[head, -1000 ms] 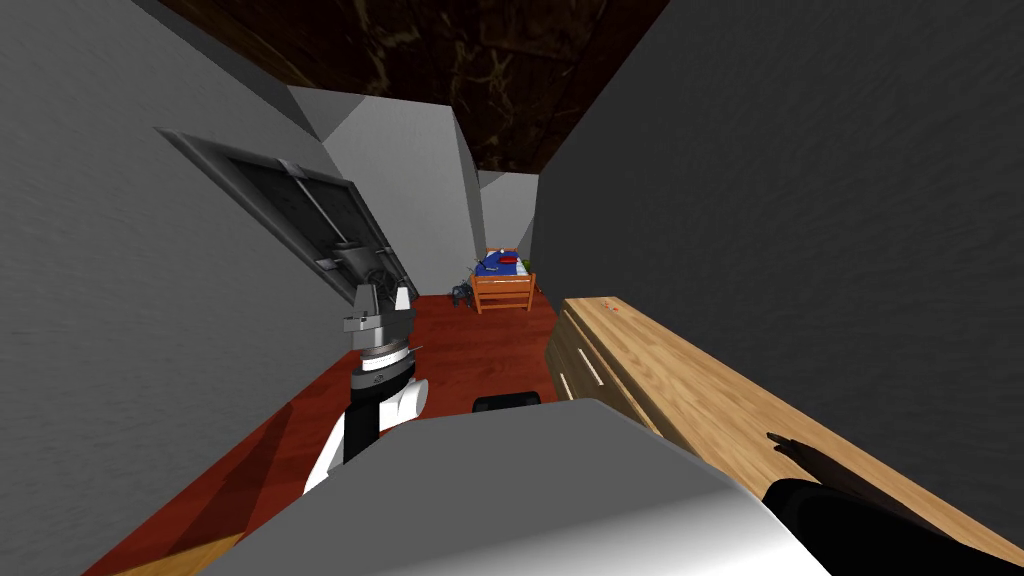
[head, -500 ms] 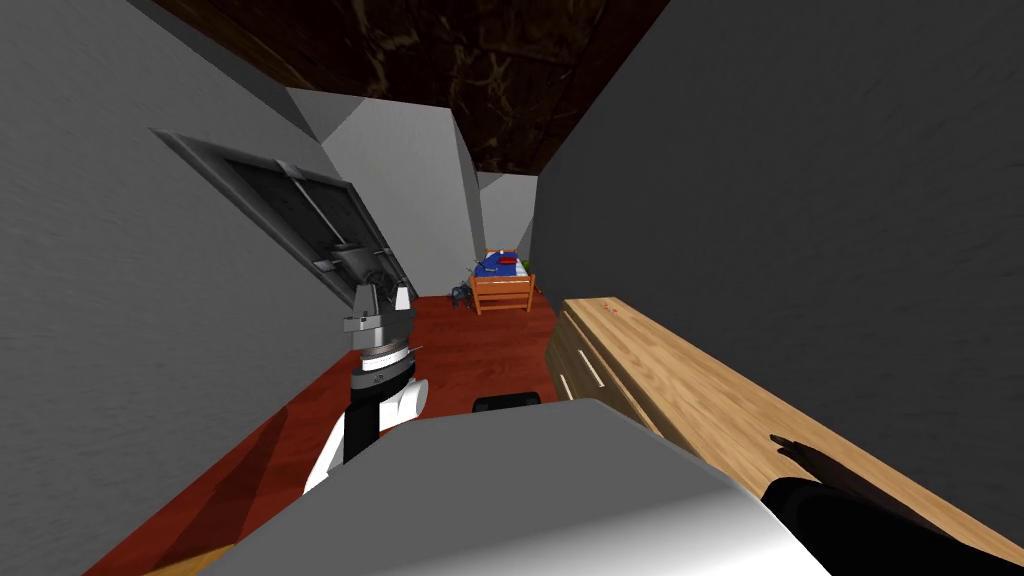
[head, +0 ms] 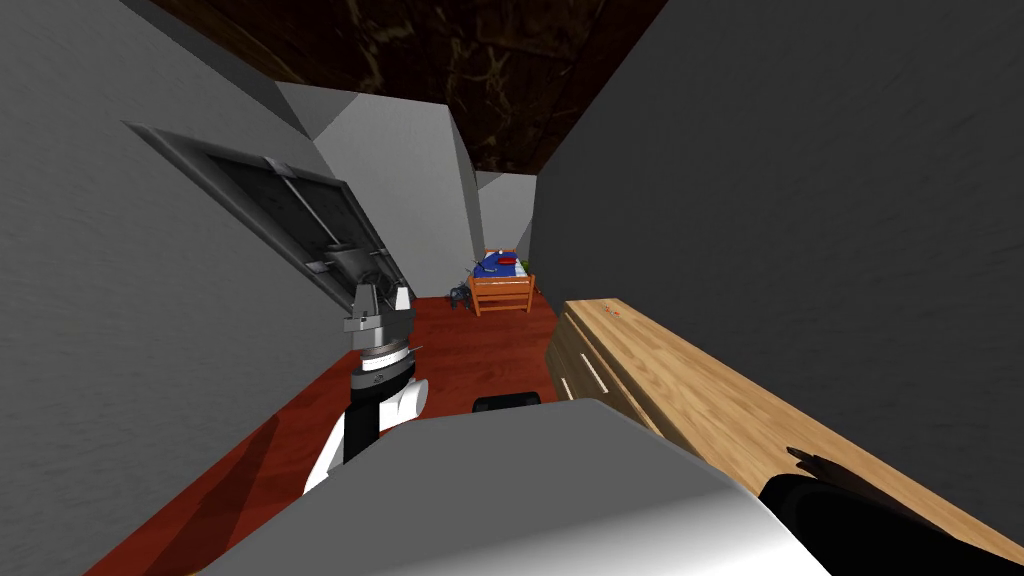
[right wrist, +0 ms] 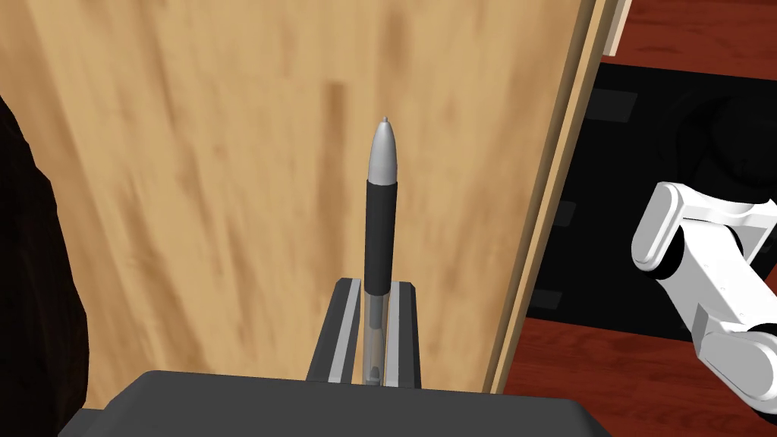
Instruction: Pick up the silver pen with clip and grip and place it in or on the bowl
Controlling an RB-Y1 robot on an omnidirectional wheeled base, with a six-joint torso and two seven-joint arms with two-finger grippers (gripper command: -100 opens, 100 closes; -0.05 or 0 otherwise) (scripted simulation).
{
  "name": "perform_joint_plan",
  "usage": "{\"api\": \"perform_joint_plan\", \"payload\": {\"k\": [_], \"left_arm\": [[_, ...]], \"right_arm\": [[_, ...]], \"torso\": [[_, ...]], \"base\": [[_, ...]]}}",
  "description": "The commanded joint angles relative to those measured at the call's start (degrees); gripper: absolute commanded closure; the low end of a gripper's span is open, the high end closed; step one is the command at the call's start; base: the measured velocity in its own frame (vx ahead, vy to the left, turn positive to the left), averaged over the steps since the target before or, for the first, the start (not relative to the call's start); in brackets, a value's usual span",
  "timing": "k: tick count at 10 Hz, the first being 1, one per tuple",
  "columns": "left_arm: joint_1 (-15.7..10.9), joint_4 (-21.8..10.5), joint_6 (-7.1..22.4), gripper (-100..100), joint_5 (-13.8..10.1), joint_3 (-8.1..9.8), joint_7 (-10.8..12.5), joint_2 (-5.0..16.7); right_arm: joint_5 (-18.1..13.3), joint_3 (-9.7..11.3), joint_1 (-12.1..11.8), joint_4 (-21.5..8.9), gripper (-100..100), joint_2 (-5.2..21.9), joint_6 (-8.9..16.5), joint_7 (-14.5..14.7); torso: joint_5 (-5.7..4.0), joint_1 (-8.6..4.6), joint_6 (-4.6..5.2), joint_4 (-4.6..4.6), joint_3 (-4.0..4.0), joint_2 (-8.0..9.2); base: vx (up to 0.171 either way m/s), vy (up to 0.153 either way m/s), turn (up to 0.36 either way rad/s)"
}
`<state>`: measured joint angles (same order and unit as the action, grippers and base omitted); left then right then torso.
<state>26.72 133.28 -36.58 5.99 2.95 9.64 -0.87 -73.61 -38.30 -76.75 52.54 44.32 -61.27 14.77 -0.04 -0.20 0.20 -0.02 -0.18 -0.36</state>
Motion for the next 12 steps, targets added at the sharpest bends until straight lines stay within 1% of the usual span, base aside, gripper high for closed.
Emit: {"api": "perform_joint_plan", "payload": {"k": [1,3,4,5,6,9,11,12], "left_arm": [[0.0,0.0,0.0,0,0.0,0.00,0.0,0.0],[0.0,0.0,0.0,0,0.0,0.00,0.0,0.0],[0.0,0.0,0.0,0,0.0,0.00,0.0,0.0],[0.0,0.0,0.0,0,0.0,0.00,0.0,0.0],[0.0,0.0,0.0,0,0.0,0.00,0.0,0.0],[0.0,0.0,0.0,0,0.0,0.00,0.0,0.0],[0.0,0.0,0.0,0,0.0,0.00,0.0,0.0],[0.0,0.0,0.0,0,0.0,0.00,0.0,0.0]], "right_arm": [[0.5,-0.6,0.5,-2.7,100,0.4,-1.4,2.4],[1.2,-1.4,1.4,-6.3,100,1.0,-3.1,5.5],[1.0,-1.1,1.3,-5.4,100,0.9,-2.5,4.4],[1.1,-1.2,1.3,-5.6,0,0.9,-2.7,4.7],[1.2,-2.9,-0.1,-5.2,100,1.4,-4.4,4.9],[1.4,-6.1,-2.8,-4.4,100,2.3,-7.3,5.2],[1.6,-7.9,-4.4,-4.1,100,2.8,-9.0,5.3],[1.8,-9.2,-5.4,-3.8,100,3.1,-10.2,5.5]], "torso": [[0.00,0.00,0.00,0.00,0.00,0.00],[0.00,0.02,-0.01,-0.01,-0.03,-0.06],[-0.01,0.03,-0.02,0.00,-0.03,-0.06],[0.00,0.02,-0.04,0.01,0.01,0.02],[-0.01,0.01,-0.03,0.02,0.05,0.09],[0.02,-0.06,0.09,0.12,0.43,0.81],[-0.01,-0.09,0.09,0.15,0.44,0.78],[-0.01,-0.08,0.07,0.13,0.39,0.68]], "base": [[0.062,-0.001,-0.029],[0.060,0.005,-0.027],[0.026,0.004,-0.007],[0.000,0.000,0.000],[-0.050,-0.013,-0.054],[-0.152,-0.031,-0.076],[-0.109,-0.038,-0.061],[-0.105,-0.030,-0.065]]}}
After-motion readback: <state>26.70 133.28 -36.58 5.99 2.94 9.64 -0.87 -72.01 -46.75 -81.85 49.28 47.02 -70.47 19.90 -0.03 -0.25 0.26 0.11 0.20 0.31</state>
